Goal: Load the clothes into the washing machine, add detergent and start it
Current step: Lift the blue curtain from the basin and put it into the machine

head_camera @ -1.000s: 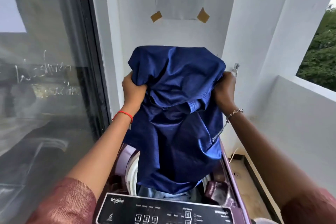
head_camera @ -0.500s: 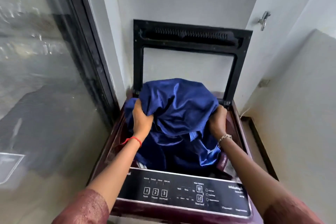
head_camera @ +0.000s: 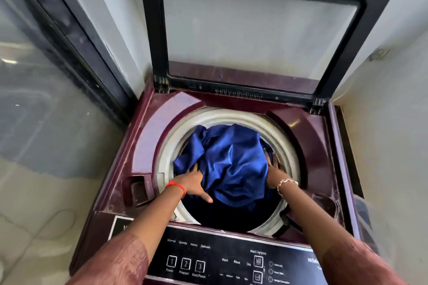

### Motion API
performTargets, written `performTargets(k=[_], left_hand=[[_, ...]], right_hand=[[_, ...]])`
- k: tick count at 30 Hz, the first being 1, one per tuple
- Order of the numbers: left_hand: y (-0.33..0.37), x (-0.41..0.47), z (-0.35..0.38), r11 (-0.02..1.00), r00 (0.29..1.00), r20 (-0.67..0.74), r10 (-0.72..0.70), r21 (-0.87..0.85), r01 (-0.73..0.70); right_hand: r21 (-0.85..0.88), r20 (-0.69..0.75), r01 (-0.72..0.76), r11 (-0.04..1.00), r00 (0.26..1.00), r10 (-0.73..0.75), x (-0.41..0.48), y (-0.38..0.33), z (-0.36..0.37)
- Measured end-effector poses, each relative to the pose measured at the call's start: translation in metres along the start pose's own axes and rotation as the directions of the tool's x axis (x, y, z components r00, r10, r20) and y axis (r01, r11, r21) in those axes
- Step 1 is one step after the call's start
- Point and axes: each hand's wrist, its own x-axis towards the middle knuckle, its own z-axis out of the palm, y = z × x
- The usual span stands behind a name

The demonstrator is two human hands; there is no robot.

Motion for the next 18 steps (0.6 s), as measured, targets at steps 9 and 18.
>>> performTargets(k=[9, 18], left_hand=[[-0.011, 0.025, 0.018, 0.985, 0.96, 0.22, -0.174, 0.036, 0.17], [0.001, 0.006, -0.023, 0.952, 0.957, -0.195, -0.213, -0.263, 0.158]], right_hand=[[-0.217, 0.069, 0.013, 0.976, 0.998, 0.002, 0.014, -0.01, 0.045], [0.087, 0.089, 0.019, 0.996, 0.996, -0.026, 0.007, -0.017, -0.022]])
